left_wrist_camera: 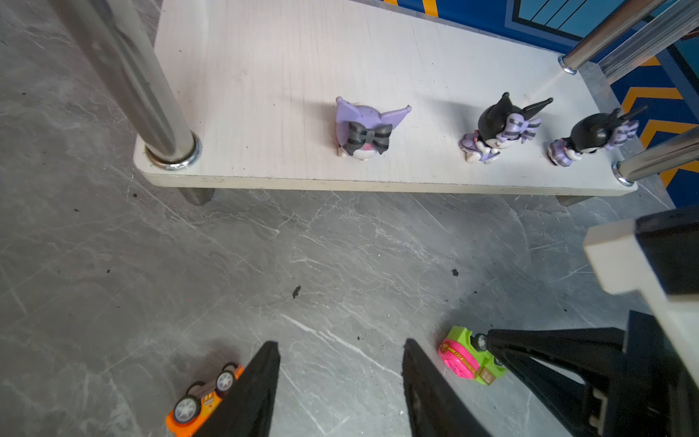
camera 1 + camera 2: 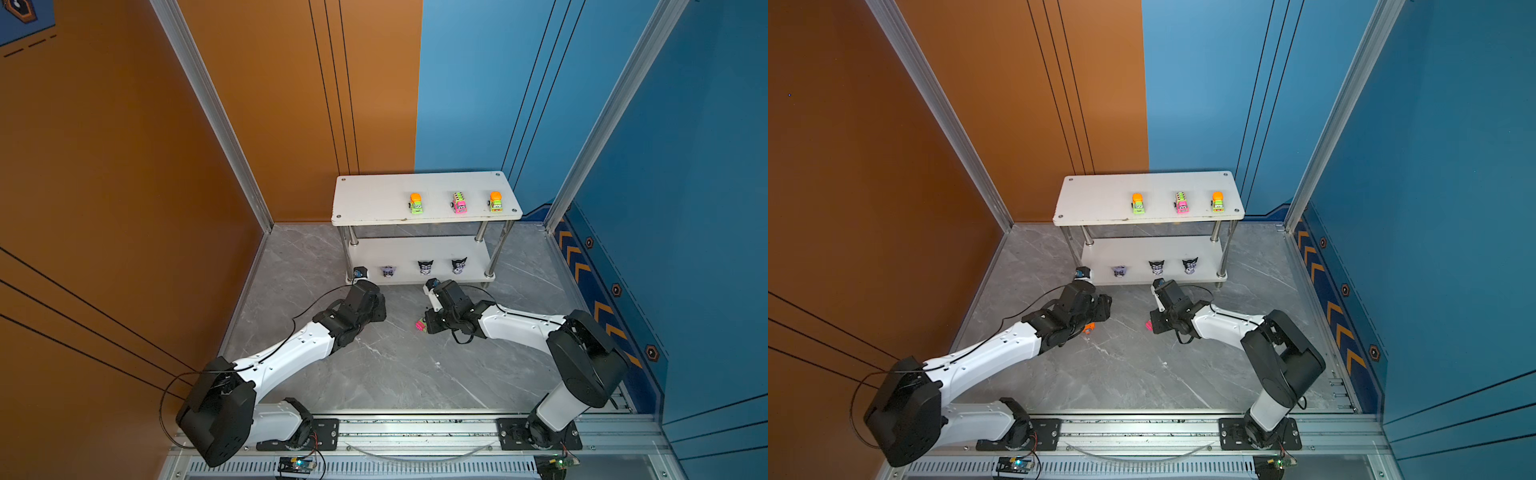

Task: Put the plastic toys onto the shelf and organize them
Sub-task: 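Lower the right gripper and grasp the pink-and-green car while the left gripper draws back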

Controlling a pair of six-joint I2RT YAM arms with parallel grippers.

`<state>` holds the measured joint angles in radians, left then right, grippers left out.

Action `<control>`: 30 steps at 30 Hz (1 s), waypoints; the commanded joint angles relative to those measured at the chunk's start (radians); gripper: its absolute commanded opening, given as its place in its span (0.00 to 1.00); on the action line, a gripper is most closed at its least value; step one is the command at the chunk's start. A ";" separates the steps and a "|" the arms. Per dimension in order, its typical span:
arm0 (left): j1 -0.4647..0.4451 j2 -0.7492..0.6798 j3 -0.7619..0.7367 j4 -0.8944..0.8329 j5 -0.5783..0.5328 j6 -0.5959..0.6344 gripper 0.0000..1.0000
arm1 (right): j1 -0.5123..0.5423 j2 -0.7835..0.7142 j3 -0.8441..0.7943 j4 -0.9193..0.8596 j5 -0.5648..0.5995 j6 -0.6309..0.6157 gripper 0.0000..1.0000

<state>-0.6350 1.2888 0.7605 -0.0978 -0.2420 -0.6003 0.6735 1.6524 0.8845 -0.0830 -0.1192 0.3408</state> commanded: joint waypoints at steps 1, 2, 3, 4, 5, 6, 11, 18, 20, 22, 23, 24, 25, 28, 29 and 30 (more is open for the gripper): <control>0.009 0.002 -0.006 -0.003 0.017 -0.012 0.54 | -0.011 0.022 -0.019 0.002 -0.010 0.020 0.00; 0.009 0.002 -0.007 -0.003 0.018 -0.013 0.54 | -0.016 0.021 -0.021 0.003 -0.016 0.024 0.00; 0.009 0.002 -0.006 -0.004 0.020 -0.013 0.55 | -0.021 0.021 -0.022 0.004 -0.024 0.027 0.00; 0.009 0.003 -0.006 -0.003 0.021 -0.014 0.54 | -0.026 0.020 -0.023 0.005 -0.035 0.031 0.00; 0.009 0.003 -0.007 -0.005 0.022 -0.014 0.55 | -0.031 0.017 -0.027 0.008 -0.043 0.036 0.00; 0.009 0.005 -0.007 -0.005 0.021 -0.014 0.55 | -0.035 0.018 -0.028 0.011 -0.048 0.039 0.00; 0.009 0.012 -0.006 -0.004 0.026 -0.019 0.55 | -0.056 0.026 -0.047 0.031 -0.075 0.053 0.00; 0.009 0.014 -0.004 -0.008 0.030 -0.022 0.55 | -0.086 0.038 -0.089 0.069 -0.088 0.072 0.00; 0.010 0.015 -0.003 -0.007 0.031 -0.024 0.55 | -0.094 0.042 -0.102 0.079 -0.088 0.072 0.00; 0.008 0.019 -0.003 -0.008 0.033 -0.025 0.55 | -0.102 0.046 -0.108 0.083 -0.088 0.072 0.00; 0.008 0.019 -0.003 -0.007 0.035 -0.025 0.55 | -0.108 0.045 -0.108 0.079 -0.088 0.072 0.00; 0.008 0.020 -0.003 -0.006 0.035 -0.026 0.55 | -0.111 0.039 -0.107 0.069 -0.083 0.073 0.00; 0.006 0.020 -0.002 -0.005 0.035 -0.027 0.55 | -0.111 0.021 -0.107 0.056 -0.075 0.075 0.00; 0.006 0.018 -0.003 -0.003 0.034 -0.025 0.55 | -0.099 -0.056 -0.113 0.019 -0.037 0.075 0.00; 0.006 0.020 -0.001 -0.003 0.032 -0.024 0.55 | -0.094 -0.084 -0.110 -0.009 -0.010 0.071 0.00; 0.006 0.020 0.000 -0.001 0.032 -0.024 0.56 | -0.089 -0.107 -0.108 -0.033 0.016 0.070 0.00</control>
<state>-0.6350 1.3025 0.7605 -0.0978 -0.2264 -0.6189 0.5728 1.6253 0.7784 -0.0353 -0.1711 0.4019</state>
